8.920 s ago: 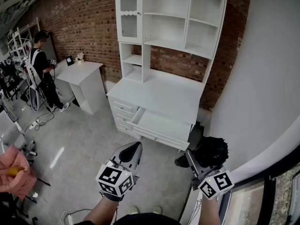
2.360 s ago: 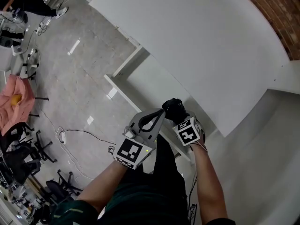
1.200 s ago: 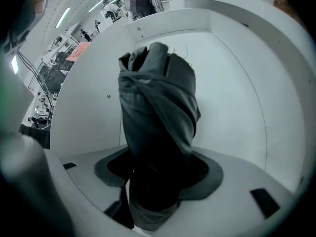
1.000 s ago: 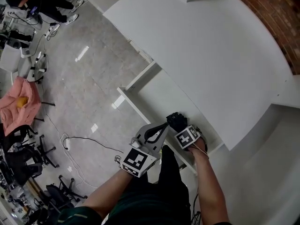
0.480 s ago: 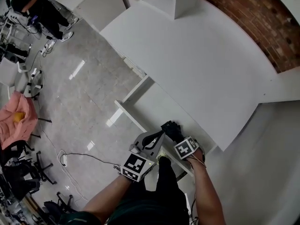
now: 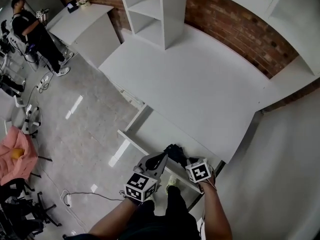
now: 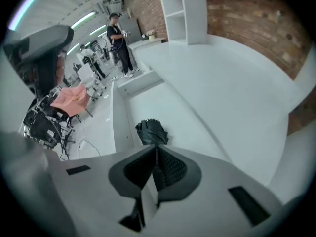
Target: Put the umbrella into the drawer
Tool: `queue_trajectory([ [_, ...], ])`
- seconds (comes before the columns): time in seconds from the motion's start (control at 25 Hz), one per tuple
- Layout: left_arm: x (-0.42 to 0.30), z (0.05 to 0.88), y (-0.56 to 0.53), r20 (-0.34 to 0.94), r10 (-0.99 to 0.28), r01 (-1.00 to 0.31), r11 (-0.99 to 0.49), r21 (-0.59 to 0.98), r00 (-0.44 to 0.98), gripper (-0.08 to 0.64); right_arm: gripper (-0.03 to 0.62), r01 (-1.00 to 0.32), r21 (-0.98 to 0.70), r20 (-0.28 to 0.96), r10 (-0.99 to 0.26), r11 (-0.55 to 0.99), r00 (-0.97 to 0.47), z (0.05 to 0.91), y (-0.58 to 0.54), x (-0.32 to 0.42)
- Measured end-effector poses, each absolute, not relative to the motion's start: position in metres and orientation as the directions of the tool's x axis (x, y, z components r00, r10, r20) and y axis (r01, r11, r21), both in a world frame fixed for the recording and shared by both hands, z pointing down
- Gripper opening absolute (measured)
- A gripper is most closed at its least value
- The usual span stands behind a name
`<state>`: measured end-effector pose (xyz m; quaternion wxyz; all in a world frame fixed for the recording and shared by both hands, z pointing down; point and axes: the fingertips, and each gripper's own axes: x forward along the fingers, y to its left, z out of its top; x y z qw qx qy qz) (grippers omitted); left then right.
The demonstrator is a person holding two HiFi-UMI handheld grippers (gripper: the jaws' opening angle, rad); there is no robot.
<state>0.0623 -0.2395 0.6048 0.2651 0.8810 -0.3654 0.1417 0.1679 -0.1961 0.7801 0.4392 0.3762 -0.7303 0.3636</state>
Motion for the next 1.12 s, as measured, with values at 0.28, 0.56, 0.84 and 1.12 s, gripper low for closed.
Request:
queue_trajectory([
  [0.28,0.047,0.56,-0.225,0.422,-0.556,-0.698,-0.586,0.413,0.716,0.006,0.009,-0.917,-0.195,0.823,-0.452,0.347,-0.345,0.693,-0.202,0.167],
  [0.56,0.034,0.524,-0.215,0.395,-0.569,-0.692,-0.593,0.411,0.722,0.006,0.008,-0.942,-0.204,0.712,-0.621,0.266,-0.329,0.625,-0.194,0.164],
  [0.84,0.024,0.488,-0.206,0.351,-0.592,-0.688,-0.605,0.401,0.725,0.006,0.008,-0.951,-0.19,0.565,-0.766,0.242,-0.308,0.552,-0.194,0.158],
  [1.12,0.012,0.451,-0.207,0.296,-0.623,-0.687,-0.61,0.395,0.724,0.006,0.008,-0.964,-0.125,0.466,-0.844,0.235,-0.266,0.493,-0.193,0.154],
])
